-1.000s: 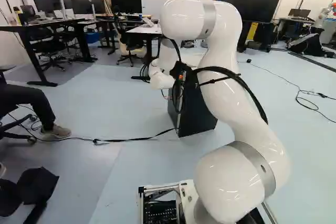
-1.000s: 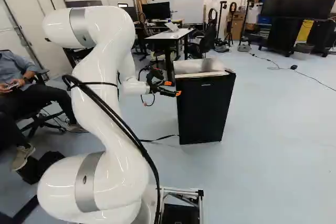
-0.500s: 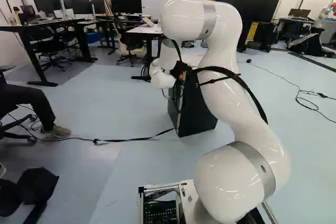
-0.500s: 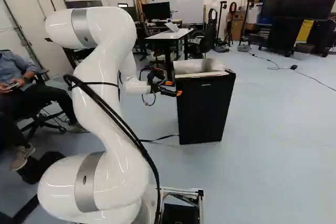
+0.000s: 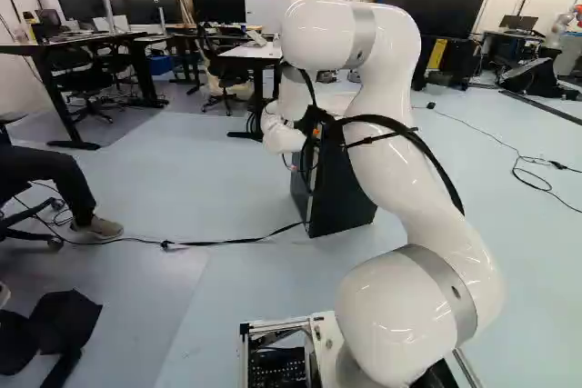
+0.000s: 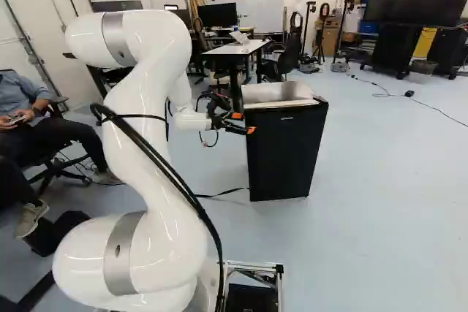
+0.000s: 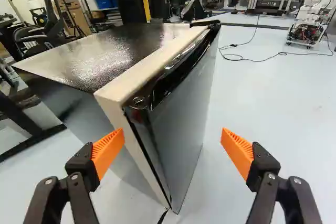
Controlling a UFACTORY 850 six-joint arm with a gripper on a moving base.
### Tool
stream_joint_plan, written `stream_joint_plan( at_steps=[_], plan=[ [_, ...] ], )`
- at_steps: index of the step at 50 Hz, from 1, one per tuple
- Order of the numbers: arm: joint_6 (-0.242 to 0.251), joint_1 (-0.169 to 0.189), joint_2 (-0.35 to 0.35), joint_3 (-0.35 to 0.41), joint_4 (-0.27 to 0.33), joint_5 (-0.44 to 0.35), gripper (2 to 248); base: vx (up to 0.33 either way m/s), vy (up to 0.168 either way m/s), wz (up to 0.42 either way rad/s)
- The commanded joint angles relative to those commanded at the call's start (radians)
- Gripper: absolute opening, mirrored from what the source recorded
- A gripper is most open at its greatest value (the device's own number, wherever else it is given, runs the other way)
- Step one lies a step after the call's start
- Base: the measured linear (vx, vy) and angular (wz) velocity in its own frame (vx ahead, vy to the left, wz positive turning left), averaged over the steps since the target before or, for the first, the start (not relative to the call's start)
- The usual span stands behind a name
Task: Open the fridge door
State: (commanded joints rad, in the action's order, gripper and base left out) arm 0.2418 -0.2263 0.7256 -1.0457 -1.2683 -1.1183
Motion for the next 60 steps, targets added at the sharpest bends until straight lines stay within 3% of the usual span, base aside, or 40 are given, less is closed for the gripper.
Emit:
stream_joint_plan(
  at_steps=[34,60],
  plan=[
    [0.0,0.018,0.001,-0.002,-0.008,0.0,247,0.0,0.0,0.0],
    [0.0,0.009,-0.076,0.129,-0.126,0.016,247,-0.001,-0.002,-0.005]
  ],
)
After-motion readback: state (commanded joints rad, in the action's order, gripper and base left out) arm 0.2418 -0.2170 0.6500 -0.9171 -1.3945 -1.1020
